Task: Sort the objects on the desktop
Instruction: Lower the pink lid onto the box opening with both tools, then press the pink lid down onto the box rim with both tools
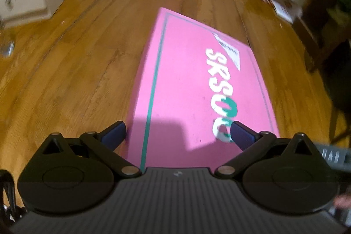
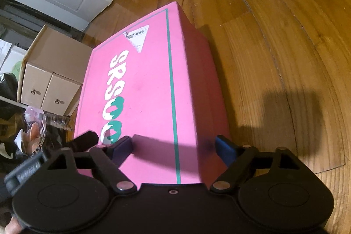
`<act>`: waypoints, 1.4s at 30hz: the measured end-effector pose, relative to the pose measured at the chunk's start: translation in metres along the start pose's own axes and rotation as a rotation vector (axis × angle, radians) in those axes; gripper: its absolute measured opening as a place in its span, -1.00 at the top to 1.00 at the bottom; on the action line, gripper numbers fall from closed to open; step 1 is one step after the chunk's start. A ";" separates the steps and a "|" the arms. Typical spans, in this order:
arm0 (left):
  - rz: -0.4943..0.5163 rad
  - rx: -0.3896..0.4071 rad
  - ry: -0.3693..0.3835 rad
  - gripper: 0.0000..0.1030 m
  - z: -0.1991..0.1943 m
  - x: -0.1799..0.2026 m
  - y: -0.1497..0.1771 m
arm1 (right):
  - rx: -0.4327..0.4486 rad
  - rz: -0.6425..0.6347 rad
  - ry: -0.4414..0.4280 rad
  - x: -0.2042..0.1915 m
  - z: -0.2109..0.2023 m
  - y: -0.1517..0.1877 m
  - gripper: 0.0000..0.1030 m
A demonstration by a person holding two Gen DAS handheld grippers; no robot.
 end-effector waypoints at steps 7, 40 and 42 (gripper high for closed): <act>0.159 -0.046 0.020 -0.98 0.006 0.012 -0.019 | -0.020 -0.014 0.008 -0.003 0.001 -0.003 -0.71; 0.014 -0.093 0.128 -0.98 0.021 -0.013 -0.011 | 0.072 -0.102 0.086 -0.014 -0.014 -0.012 -0.66; 0.000 -0.101 0.129 -0.98 0.023 -0.014 -0.010 | 0.076 -0.125 0.107 -0.016 -0.014 -0.011 -0.66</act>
Point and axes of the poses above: each gripper's, at about its wrist camera, not at the fingertips, and z roughly the way its jaws point, x to its right, y to its underside, the point moved 10 cm from there along z, roughly the way its jaws point, and after that the axes turned 9 degrees about y, right-handed, at the moved point
